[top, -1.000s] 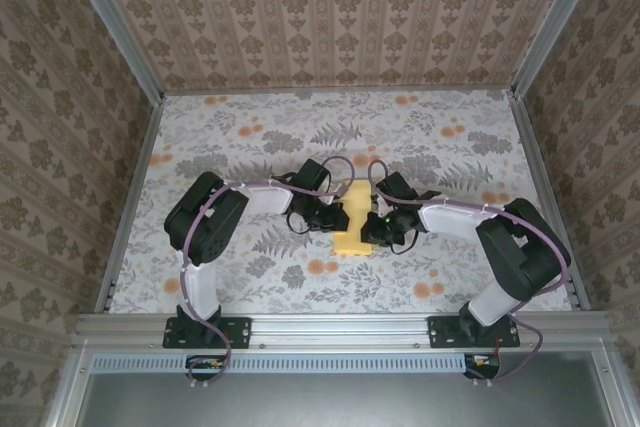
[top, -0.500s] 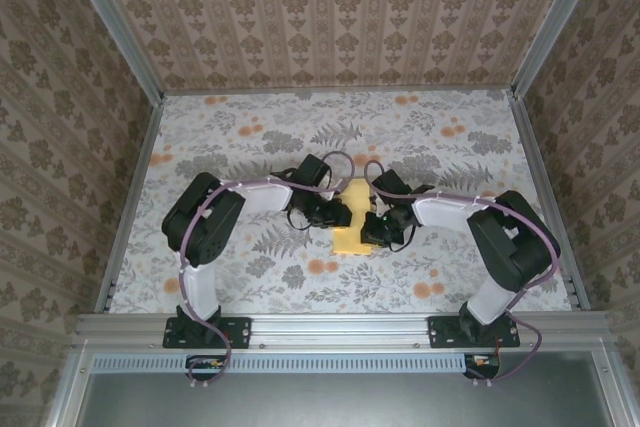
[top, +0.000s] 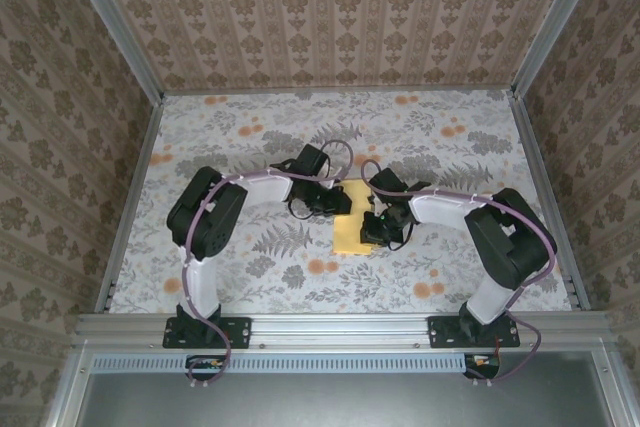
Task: Fold a paper plane with a square sheet of paper (fold left side to right side)
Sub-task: First fold the square sheet of paper in half at the center of the table.
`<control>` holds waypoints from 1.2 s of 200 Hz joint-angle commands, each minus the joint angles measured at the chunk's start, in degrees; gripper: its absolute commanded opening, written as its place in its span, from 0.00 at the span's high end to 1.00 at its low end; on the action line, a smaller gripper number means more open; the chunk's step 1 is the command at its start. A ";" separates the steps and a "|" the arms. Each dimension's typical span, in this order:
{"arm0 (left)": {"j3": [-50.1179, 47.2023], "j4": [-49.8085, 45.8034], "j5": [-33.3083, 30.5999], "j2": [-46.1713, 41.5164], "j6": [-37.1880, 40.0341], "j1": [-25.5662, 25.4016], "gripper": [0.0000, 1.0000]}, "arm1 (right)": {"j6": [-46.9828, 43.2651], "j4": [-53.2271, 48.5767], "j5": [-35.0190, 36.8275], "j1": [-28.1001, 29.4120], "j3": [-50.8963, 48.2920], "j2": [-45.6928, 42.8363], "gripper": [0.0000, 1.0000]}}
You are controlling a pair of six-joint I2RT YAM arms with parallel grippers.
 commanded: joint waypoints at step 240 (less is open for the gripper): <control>17.20 -4.43 -8.62 13.48 4.39 6.40 0.89 | -5.24 -9.79 8.15 -0.02 -0.37 4.19 0.90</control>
